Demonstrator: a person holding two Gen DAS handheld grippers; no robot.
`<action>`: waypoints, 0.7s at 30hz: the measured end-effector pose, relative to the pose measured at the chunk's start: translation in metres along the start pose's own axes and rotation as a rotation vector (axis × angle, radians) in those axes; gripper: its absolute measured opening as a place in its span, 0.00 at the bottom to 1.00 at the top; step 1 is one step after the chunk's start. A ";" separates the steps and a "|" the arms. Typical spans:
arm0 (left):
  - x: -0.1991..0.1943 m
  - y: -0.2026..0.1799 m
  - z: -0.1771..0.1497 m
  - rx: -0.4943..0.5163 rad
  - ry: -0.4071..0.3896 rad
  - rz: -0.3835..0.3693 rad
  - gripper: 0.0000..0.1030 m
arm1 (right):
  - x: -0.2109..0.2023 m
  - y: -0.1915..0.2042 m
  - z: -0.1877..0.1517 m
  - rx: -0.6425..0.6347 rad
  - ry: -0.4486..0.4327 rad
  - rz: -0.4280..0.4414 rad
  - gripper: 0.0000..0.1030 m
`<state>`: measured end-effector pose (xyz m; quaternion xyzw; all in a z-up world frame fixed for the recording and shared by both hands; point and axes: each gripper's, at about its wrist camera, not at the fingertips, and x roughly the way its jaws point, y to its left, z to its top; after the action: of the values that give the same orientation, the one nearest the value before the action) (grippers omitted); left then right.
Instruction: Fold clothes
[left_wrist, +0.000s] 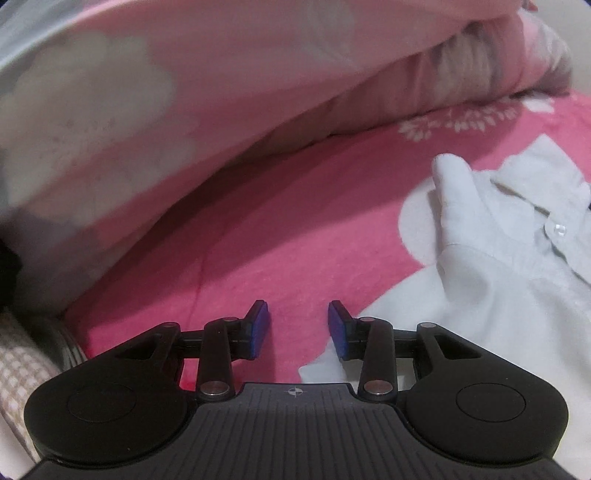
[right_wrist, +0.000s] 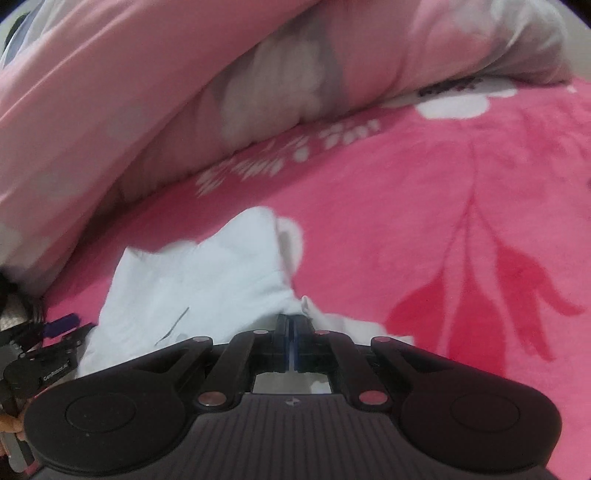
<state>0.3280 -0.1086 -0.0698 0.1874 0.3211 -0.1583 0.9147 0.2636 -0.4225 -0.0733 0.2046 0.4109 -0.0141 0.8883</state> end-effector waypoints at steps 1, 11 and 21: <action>-0.004 0.001 0.001 -0.004 -0.016 0.000 0.35 | -0.006 0.000 0.001 0.001 -0.007 0.015 0.03; -0.007 -0.037 0.006 0.155 -0.046 -0.107 0.35 | -0.014 0.027 0.008 -0.098 -0.011 0.064 0.03; -0.006 0.010 0.013 -0.063 -0.074 -0.121 0.35 | -0.005 0.078 -0.003 -0.273 -0.080 -0.100 0.03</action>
<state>0.3349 -0.1047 -0.0542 0.1329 0.3025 -0.2098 0.9202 0.2733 -0.3503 -0.0435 0.0605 0.3828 -0.0105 0.9218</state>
